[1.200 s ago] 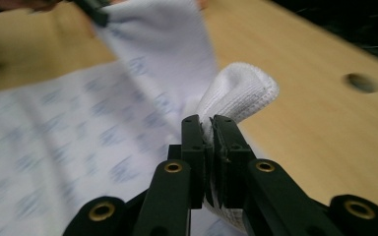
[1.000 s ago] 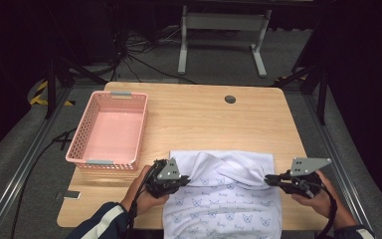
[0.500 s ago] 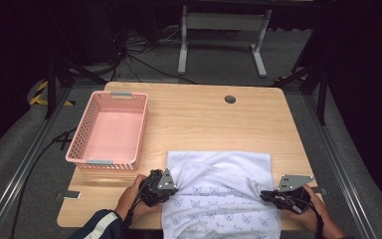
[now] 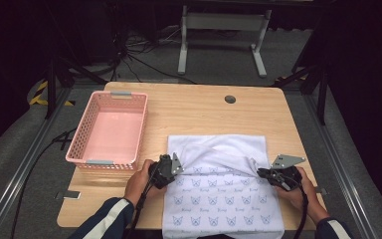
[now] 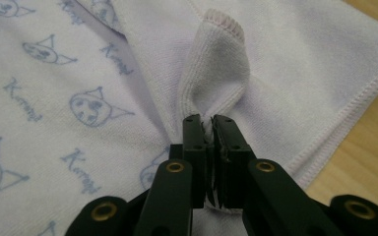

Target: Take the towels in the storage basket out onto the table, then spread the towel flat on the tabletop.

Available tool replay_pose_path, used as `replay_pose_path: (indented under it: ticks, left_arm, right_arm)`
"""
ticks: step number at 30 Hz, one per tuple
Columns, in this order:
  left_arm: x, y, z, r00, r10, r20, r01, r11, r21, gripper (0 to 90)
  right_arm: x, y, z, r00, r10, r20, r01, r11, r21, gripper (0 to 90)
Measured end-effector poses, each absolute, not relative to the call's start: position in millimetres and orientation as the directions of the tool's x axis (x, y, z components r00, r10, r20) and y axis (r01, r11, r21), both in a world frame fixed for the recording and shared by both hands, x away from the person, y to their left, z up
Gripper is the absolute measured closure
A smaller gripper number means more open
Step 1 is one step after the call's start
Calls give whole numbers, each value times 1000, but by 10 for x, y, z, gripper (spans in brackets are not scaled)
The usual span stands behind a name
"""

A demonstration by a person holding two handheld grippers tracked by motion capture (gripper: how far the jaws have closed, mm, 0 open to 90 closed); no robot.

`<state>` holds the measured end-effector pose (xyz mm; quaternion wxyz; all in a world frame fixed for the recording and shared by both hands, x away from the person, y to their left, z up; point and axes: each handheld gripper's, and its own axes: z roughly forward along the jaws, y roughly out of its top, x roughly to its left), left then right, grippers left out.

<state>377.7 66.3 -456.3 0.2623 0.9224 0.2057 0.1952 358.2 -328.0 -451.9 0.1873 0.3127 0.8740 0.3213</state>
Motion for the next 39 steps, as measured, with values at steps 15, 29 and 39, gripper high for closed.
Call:
replay_pose_path:
  ticks: [15, 29, 39]
  left_arm:
    - [4471, 623, -4602, 775, 615, 147, 392, -650, 651, 860]
    - [4850, 566, -4613, 719, 683, 127, 444, -592, 673, 859]
    - [5083, 539, -4512, 668, 743, 46, 511, -502, 698, 567]
  right_arm:
    - [4321, -3357, -4524, -672, 732, -116, 468, 540, 700, 850]
    - [4614, -3377, -4530, -639, 760, -117, 483, 514, 709, 849]
    - [4741, -3392, -4471, -611, 785, -106, 503, 487, 714, 694]
